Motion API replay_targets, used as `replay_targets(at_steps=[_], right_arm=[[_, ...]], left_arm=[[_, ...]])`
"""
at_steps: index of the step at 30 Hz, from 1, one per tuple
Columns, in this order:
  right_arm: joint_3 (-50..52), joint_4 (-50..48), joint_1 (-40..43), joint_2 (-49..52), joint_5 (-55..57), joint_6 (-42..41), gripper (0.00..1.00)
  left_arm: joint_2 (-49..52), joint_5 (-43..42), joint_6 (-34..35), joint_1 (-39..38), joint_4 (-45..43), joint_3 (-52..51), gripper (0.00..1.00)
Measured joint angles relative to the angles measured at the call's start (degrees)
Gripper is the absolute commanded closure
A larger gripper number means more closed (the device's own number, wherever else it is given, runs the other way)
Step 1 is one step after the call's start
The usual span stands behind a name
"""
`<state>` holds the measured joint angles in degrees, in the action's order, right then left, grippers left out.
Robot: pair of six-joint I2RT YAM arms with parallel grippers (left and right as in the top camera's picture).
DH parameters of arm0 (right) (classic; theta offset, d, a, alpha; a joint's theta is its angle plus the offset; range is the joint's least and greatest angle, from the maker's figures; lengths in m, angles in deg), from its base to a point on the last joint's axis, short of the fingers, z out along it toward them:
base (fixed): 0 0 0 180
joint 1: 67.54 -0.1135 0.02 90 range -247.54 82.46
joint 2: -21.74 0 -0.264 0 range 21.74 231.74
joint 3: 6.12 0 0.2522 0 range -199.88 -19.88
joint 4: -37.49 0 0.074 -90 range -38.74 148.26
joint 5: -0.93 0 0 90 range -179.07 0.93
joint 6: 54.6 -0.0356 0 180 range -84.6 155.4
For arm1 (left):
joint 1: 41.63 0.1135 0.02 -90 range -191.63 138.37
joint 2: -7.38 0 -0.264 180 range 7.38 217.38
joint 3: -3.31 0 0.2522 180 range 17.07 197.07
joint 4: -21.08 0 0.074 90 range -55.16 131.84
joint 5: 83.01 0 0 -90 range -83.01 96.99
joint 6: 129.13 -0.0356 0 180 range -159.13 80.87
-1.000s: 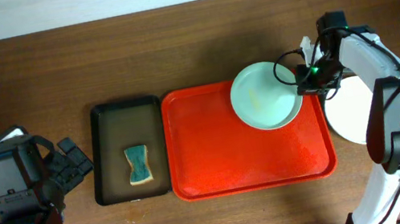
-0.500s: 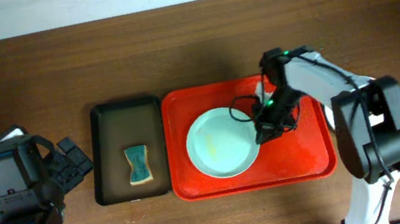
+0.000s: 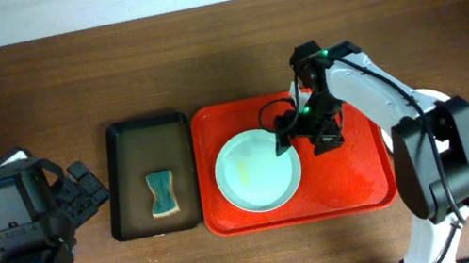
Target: Clean dirty plates on tray and stack at the side
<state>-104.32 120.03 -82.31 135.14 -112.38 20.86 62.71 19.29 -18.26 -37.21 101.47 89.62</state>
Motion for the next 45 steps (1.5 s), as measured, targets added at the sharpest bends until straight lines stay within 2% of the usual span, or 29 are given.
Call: replay_targets(at_steps=[1, 3, 5, 7, 9, 11, 12, 13, 14, 15, 22, 24, 26, 29, 31, 32, 33, 34, 36, 39, 45], right_arm=[[-0.3, 0.0, 0.0, -0.9, 0.5, 0.1, 0.01], [-0.5, -0.7, 0.0, -1.6, 1.4, 0.2, 0.00], [-0.5, -3.3, 0.0, -1.6, 1.7, 0.9, 0.51], [-0.5, -3.4, 0.0, -1.6, 2.8, 1.5, 0.54], [-0.3, -4.5, 0.0, -1.6, 4.5, 1.6, 0.46], [1.3, -6.0, 0.0, -1.6, 5.5, 1.6, 0.45], [3.1, -8.0, -0.1, -1.6, 5.9, 1.7, 0.49], [5.0, -9.5, -0.3, -1.6, 6.2, 1.7, 0.74], [6.1, -11.5, -0.6, -1.8, 6.4, 1.7, 0.83], [7.3, -13.0, -1.0, -1.8, 6.4, 1.9, 0.85], [10.3, -14.4, -3.5, -1.8, 6.6, 1.7, 0.85], [10.5, -14.4, -3.5, -1.8, 6.6, 1.7, 0.76], [10.5, -14.4, -3.5, -1.8, 6.7, 1.7, 0.77], [10.4, -14.7, -3.4, -1.8, 6.8, 1.7, 0.74], [7.9, -10.4, -2.2, -1.8, 6.6, 1.8, 0.64], [5.4, -7.3, -0.9, -1.8, 6.6, 2.3, 0.51], [1.7, -5.4, 1.5, -1.9, 6.8, 2.8, 0.43], [-2.7, -4.7, 5.6, -2.3, 7.0, 3.9, 0.41], [-4.7, -4.3, 11.9, -2.9, 7.8, 6.8, 0.44], [-4.4, -5.5, 19.5, -2.9, 10.9, 13.0, 0.55], [-1.2, -14.5, 25.3, -2.9, 13.2, 18.0, 0.57]], left_arm=[[0.0, 0.0, 0.0, 0.0, 0.0, 0.0, 0.01], [0.0, 0.0, 0.0, 0.0, 0.0, 0.0, 0.01], [0.0, 0.0, 0.0, 0.0, 0.0, 0.0, 0.01], [0.0, 0.0, 0.0, 0.0, 0.0, 0.0, 0.01], [0.0, 0.0, 0.0, 0.0, 0.0, 0.0, 0.01], [0.0, 0.0, 0.0, 0.0, 0.0, 0.0, 0.01], [0.0, 0.0, 0.0, 0.0, 0.0, 0.0, 0.01], [0.0, 0.0, 0.0, 0.0, 0.0, 0.0, 0.01], [0.0, 0.0, 0.0, 0.0, 0.0, 0.0, 0.01], [0.0, 0.0, 0.0, 0.0, 0.0, 0.0, 0.01], [0.0, 0.0, 0.0, 0.0, 0.0, 0.0, 0.01], [0.0, 0.0, 0.0, 0.0, 0.0, 0.0, 0.01], [0.0, 0.0, 0.0, 0.0, 0.0, 0.0, 0.01], [0.0, 0.0, 0.0, 0.0, 0.0, 0.0, 0.01], [0.0, 0.0, 0.0, 0.0, 0.2, 0.0, 0.01], [0.0, 0.0, 0.0, 0.0, 0.0, 0.0, 0.01], [0.0, 0.0, 0.0, 0.0, 0.0, 0.0, 0.01], [0.0, 0.0, 0.0, 0.0, 0.1, 0.0, 0.01], [0.0, 0.0, 0.0, 0.0, 0.1, 0.0, 0.01], [0.0, 0.0, 0.0, 0.0, 0.1, 0.0, 0.01], [0.0, 0.0, 0.0, 0.0, 0.0, 0.0, 0.01]])
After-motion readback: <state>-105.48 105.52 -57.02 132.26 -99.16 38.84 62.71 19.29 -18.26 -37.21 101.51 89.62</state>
